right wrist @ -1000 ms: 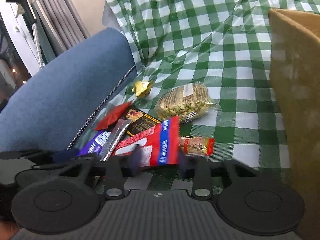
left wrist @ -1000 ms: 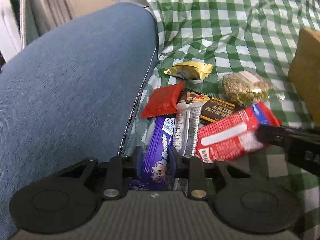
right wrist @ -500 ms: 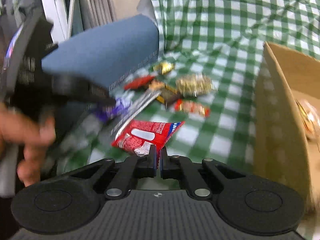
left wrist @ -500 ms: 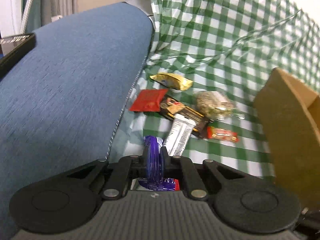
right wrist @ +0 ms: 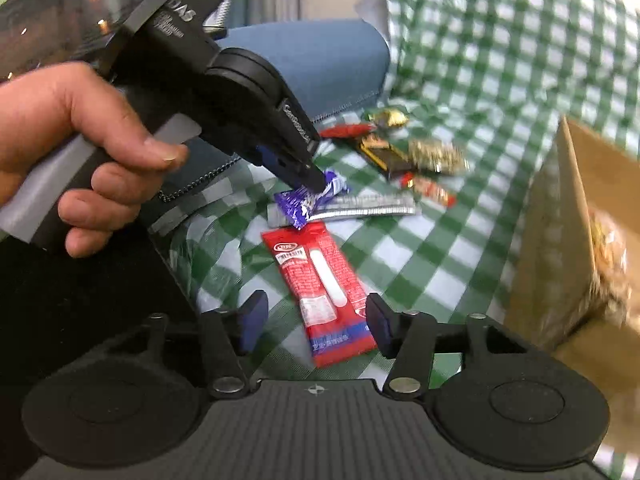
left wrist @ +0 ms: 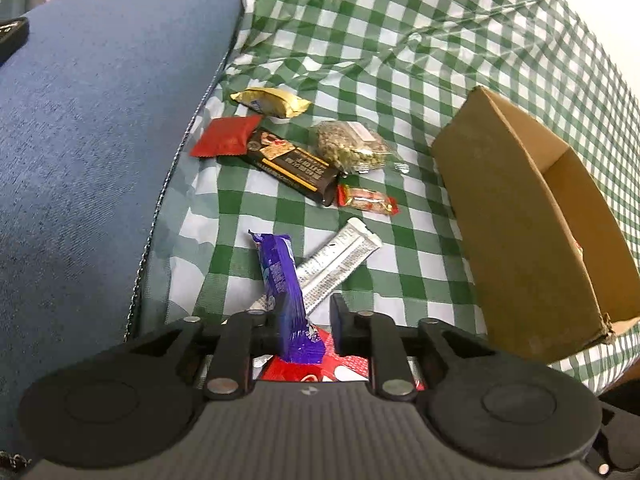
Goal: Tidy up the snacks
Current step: 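Grasp the purple candy bar with the left tool while the right tool grasps the red spicy-strip pack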
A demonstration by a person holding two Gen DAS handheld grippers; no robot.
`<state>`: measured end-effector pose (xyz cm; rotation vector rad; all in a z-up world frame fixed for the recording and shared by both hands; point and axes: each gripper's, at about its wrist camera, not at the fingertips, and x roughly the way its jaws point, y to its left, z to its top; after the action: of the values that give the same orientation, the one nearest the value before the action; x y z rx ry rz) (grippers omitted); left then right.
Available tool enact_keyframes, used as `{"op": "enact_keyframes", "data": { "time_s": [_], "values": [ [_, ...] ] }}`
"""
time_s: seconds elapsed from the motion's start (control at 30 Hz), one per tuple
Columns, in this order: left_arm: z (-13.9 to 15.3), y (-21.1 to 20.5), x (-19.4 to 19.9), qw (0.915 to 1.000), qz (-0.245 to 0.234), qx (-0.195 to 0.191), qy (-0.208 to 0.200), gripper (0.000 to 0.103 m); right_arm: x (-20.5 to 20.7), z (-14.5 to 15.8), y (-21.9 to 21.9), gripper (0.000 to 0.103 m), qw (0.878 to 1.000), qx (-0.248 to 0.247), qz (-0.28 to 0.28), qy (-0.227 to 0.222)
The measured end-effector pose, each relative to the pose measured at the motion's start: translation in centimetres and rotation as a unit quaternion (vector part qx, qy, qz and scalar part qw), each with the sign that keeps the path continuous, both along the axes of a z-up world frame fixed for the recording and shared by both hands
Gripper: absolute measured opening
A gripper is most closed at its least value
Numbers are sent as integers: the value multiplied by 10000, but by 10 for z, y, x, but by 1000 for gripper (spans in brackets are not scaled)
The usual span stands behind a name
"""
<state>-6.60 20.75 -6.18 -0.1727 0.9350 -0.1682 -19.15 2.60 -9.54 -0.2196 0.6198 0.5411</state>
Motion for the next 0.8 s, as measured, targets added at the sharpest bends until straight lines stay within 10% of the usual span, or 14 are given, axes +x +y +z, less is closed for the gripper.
{"op": "enact_keyframes", "data": {
  "time_s": [0.37,0.8],
  "values": [
    [-7,4,14,9990,321,263,193,38,32,-28,11,83,9992,-190,215,-283],
    [-28,-12,35,9939,367,859,583,34,57,-51,19,71,9990,-122,192,380]
  ]
}}
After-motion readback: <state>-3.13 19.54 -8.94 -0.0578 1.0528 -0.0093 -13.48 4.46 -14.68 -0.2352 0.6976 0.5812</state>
